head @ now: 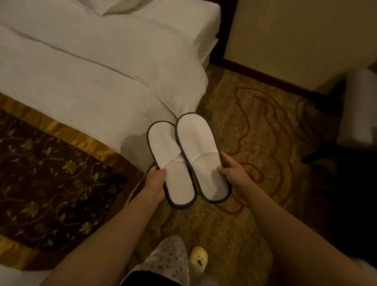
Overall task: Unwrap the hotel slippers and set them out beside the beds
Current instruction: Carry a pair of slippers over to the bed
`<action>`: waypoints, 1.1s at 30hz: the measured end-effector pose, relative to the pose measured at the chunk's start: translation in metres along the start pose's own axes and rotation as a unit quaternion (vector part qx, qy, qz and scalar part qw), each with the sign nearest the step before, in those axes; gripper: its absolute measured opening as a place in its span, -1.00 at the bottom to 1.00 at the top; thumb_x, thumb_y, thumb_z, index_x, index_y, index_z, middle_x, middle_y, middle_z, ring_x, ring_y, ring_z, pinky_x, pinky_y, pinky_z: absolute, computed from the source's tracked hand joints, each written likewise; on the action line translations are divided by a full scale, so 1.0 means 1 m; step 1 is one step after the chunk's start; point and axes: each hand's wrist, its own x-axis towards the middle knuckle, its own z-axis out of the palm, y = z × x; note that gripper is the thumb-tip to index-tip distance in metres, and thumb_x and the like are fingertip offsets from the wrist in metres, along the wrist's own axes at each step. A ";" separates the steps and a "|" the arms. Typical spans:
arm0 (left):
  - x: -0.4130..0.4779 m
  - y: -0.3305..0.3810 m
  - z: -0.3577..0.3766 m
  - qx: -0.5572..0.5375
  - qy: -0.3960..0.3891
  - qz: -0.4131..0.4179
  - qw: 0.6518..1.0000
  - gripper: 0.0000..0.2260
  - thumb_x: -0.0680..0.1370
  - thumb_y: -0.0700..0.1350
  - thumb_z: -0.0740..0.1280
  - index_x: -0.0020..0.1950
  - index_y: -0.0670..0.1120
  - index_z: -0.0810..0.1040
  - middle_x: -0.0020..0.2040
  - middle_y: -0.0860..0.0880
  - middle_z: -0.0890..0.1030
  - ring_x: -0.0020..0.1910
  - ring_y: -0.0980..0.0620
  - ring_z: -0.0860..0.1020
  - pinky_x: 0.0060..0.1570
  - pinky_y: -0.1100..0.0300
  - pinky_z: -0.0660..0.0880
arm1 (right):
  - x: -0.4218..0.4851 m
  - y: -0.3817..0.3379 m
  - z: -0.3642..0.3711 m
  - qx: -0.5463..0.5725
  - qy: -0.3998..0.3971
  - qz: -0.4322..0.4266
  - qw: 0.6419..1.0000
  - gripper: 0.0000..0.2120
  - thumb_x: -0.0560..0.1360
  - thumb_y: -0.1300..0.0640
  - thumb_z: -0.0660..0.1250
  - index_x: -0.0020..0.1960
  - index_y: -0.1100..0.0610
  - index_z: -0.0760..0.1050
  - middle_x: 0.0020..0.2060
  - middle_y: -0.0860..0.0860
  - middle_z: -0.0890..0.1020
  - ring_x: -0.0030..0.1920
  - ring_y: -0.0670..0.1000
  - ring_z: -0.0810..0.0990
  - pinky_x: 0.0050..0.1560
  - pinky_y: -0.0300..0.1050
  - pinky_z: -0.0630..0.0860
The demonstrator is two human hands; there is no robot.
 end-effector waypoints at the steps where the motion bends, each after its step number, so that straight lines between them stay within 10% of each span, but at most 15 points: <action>1: 0.007 0.004 0.000 -0.010 0.013 0.001 1.000 -0.72 0.60 -0.31 0.12 0.29 -0.19 0.43 0.02 -0.14 0.56 -0.17 -0.03 0.54 -0.26 0.09 0.51 | 0.014 -0.005 0.003 -0.011 -0.022 -0.004 1.000 -0.48 0.53 0.35 0.19 0.44 0.06 0.26 0.14 -0.03 0.45 0.02 -0.05 0.49 -0.15 -0.29 0.54; 4: 0.031 0.015 -0.003 -0.031 0.063 0.002 0.998 -0.70 0.61 -0.30 0.11 0.32 -0.21 0.41 0.18 -0.22 0.55 -0.02 -0.11 0.53 -0.01 0.01 0.51 | 0.058 -0.022 0.016 -0.039 -0.075 -0.003 0.996 -0.48 0.53 0.33 0.20 0.44 0.03 0.27 0.14 -0.06 0.44 0.02 -0.07 0.47 -0.23 -0.34 0.50; 11: 0.074 0.030 -0.003 -0.095 0.152 0.013 0.984 -0.66 0.60 -0.32 0.11 0.38 -0.18 0.37 0.31 -0.23 0.48 0.19 -0.20 0.49 0.07 -0.02 0.46 | 0.139 -0.038 0.042 -0.065 -0.183 0.000 0.981 -0.50 0.54 0.36 0.18 0.44 0.07 0.29 0.35 0.08 0.45 0.28 0.09 0.46 0.28 0.07 0.45; 22: 0.070 -0.039 0.009 -0.250 0.249 0.007 0.936 -0.65 0.60 -0.34 0.11 0.38 -0.18 0.33 0.21 -0.17 0.50 -0.14 -0.03 0.53 -0.31 0.14 0.52 | 0.203 -0.014 0.053 -0.219 -0.321 0.020 0.921 -0.48 0.53 0.33 0.22 0.45 0.08 0.26 0.38 0.14 0.41 0.34 0.16 0.40 0.33 0.21 0.39; 33: 0.155 -0.197 -0.032 -0.323 0.355 -0.018 0.877 -0.64 0.61 -0.28 0.14 0.41 -0.14 0.33 0.32 -0.19 0.48 0.01 -0.07 0.50 0.05 0.06 0.45 | 0.248 0.127 0.109 -0.273 -0.377 0.042 0.884 -0.50 0.54 0.32 0.19 0.45 0.06 0.26 0.40 0.10 0.38 0.36 0.15 0.36 0.35 0.20 0.36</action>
